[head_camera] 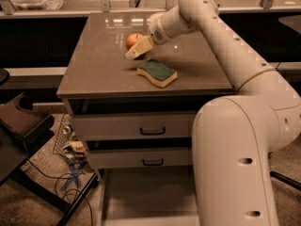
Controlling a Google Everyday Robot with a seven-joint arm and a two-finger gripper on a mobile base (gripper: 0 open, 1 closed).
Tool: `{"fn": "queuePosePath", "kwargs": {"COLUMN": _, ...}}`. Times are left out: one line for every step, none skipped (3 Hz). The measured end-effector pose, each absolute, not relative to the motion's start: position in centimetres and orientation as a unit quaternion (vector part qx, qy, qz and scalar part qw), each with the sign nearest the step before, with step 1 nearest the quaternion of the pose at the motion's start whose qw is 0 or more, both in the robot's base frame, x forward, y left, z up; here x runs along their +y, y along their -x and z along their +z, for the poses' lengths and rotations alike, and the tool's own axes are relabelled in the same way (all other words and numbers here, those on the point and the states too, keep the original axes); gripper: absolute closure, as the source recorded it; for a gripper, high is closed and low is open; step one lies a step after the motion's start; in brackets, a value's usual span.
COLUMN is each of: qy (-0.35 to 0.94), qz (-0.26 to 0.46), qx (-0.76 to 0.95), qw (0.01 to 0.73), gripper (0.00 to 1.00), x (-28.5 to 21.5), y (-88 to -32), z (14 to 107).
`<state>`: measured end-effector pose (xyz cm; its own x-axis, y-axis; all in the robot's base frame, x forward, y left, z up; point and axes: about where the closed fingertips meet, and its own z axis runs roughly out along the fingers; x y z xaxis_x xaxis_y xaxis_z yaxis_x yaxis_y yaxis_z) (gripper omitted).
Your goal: Place apple into bottom drawer
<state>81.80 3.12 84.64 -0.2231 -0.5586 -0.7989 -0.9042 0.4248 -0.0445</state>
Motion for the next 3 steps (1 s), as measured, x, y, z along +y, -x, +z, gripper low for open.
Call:
{"fn": "queuePosePath", "kwargs": {"qy": 0.479, "qz": 0.242, "qx": 0.744, "qw": 0.399, "gripper": 0.13, "x": 3.98, "y": -82.20, "z": 84.00}}
{"fn": "queuePosePath", "kwargs": {"qy": 0.474, "qz": 0.255, "qx": 0.738, "qw": 0.408, "gripper": 0.37, "x": 4.54, "y": -82.26, "z": 83.73}}
{"fn": "queuePosePath", "kwargs": {"qy": 0.474, "qz": 0.258, "qx": 0.737, "qw": 0.407, "gripper": 0.60, "x": 4.88, "y": -82.24, "z": 83.50}}
